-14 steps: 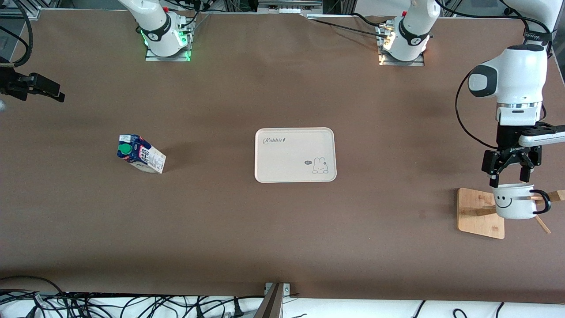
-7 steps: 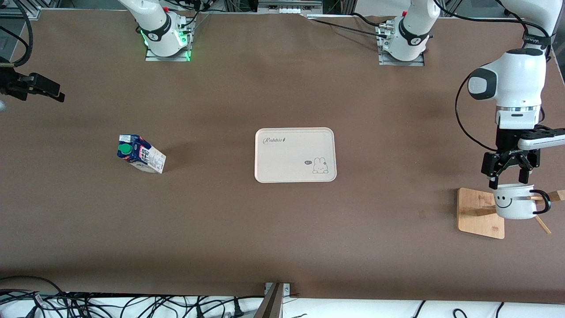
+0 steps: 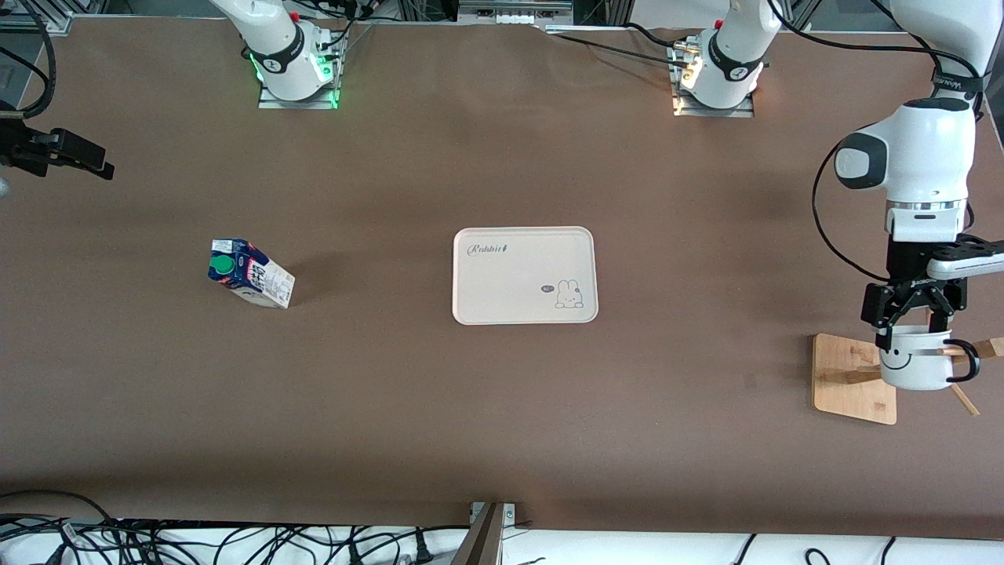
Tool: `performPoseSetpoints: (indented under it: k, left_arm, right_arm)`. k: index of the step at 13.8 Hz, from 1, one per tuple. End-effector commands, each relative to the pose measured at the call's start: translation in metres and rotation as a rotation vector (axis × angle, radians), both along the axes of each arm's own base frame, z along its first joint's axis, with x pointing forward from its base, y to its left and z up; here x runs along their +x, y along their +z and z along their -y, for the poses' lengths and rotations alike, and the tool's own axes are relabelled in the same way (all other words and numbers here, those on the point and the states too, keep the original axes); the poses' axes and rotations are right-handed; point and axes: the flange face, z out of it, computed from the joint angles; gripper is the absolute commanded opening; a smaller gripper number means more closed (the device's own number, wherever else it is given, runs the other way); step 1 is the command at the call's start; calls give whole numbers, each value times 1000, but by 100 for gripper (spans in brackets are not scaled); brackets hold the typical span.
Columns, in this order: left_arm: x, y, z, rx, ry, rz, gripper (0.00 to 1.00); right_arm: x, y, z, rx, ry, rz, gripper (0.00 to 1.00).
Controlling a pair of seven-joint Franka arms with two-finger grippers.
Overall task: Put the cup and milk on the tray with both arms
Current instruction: 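Lower the left gripper and close it on the white mug's rim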
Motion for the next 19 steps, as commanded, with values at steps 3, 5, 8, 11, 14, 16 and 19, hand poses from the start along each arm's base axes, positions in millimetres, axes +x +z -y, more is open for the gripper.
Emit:
performPoseSetpoints:
  k: [3, 5, 8, 11, 14, 16, 19]
  left_arm:
    - [13, -6, -3, 20, -14, 5, 100]
    - [13, -4, -3, 23, -17, 8, 100]
    - [13, 1, -3, 25, -17, 18, 41]
    - [12, 2, -4, 28, -16, 17, 0]
    - [12, 2, -2, 28, -19, 18, 0]
    - [12, 1, -3, 28, -18, 16, 0]
    - [11, -1, -2, 29, -23, 10, 0]
  right_arm:
    - [-2, 8, 0, 18, -12, -5, 100]
    - [-2, 7, -3, 17, -7, -8, 100]
    - [-2, 7, -4, 18, -4, -8, 100]
    - [-2, 7, -4, 18, -4, -8, 100]
    - [-2, 8, -4, 17, -4, -6, 100]
    - [-2, 8, -4, 17, -6, -6, 100]
    - [-2, 8, -4, 17, -4, -6, 100]
